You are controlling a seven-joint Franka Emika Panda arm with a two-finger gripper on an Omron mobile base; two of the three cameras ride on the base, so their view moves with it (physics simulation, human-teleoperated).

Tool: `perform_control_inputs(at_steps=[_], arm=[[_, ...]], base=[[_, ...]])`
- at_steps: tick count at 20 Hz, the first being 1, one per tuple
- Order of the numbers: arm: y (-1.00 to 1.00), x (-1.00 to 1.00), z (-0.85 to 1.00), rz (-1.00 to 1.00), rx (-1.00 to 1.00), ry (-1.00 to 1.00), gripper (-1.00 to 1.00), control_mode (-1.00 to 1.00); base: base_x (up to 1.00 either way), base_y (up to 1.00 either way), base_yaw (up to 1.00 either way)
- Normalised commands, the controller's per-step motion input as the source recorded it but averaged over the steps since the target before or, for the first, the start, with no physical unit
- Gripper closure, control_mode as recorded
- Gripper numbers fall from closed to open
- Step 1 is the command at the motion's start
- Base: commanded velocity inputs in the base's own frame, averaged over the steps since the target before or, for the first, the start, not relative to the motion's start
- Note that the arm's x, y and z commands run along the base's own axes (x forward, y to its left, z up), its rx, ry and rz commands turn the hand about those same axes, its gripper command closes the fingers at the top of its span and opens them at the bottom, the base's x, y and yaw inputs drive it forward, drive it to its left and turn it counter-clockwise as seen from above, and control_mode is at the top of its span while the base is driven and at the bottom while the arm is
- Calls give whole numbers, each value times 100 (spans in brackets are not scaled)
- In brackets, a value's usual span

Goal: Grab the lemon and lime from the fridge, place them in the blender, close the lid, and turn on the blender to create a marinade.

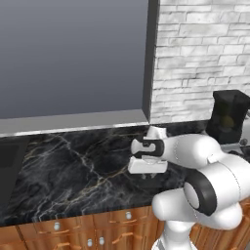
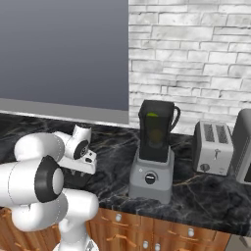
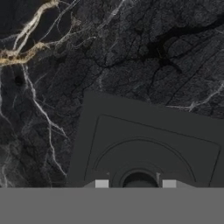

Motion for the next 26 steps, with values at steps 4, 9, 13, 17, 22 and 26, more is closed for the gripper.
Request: perform_control_inputs(at_steps=[4,9,13,17,22,26], arm=[[-1,-4,-62,5,4,-4,100,-100],[-9,-18,-14,3,4,-6,100,-100],[-27,-29,0,0,5,-6,100,-100],[-6,-6,21,0,1,-5,100,-100],[-10,-7,91,0,0,-13,100,-100],[-16,-8,100,0,0,-10,100,-100]], base=[[0,0,0],[0,0,0],[0,0,0],[0,0,0],[0,0,0],[0,0,0]])
